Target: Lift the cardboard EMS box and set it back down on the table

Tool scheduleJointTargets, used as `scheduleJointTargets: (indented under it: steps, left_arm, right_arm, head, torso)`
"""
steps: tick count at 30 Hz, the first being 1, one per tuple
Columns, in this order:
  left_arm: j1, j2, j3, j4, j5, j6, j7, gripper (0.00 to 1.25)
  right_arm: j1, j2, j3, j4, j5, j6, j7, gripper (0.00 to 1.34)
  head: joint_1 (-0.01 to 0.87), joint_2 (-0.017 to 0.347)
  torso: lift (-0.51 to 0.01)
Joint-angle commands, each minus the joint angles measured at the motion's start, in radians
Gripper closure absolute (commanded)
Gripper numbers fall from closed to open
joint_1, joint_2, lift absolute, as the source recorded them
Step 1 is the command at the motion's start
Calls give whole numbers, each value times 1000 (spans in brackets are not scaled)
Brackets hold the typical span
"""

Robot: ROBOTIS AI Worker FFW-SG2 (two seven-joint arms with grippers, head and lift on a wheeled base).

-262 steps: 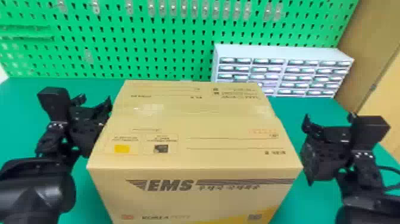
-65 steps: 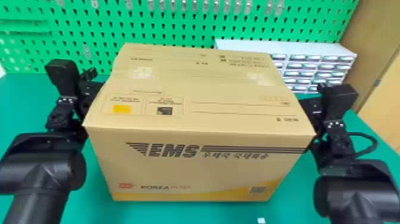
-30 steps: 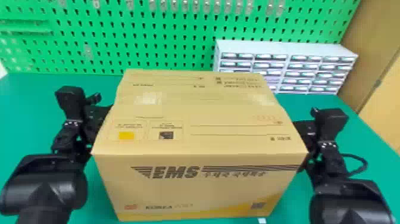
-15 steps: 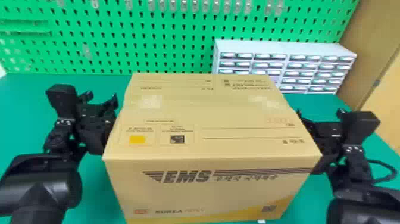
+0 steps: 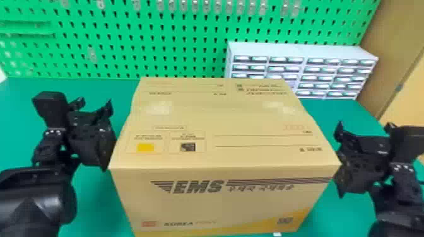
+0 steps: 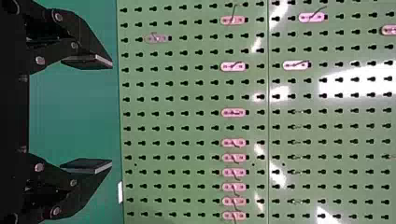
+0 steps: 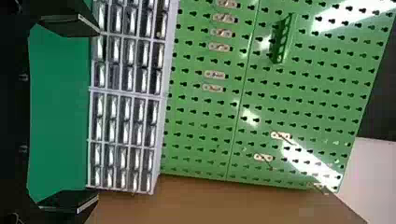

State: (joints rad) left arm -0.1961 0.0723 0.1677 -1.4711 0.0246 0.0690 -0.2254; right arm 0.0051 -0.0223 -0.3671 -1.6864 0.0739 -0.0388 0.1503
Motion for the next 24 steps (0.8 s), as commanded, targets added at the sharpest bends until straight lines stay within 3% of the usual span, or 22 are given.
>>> scheduleJointTargets:
  steps: [1, 24]
  left_arm:
    - [4, 0, 12, -5, 0, 0, 0, 496]
    - [15, 0, 24, -14, 8, 11, 0, 496]
  right_arm:
    - [6, 1, -9, -4, 0, 2, 0, 76]
    - [18, -2, -3, -27, -3, 22, 0, 76]
  head:
    - [678, -14]
    - [678, -14]
  torso:
    - [-98]
    - [-98]
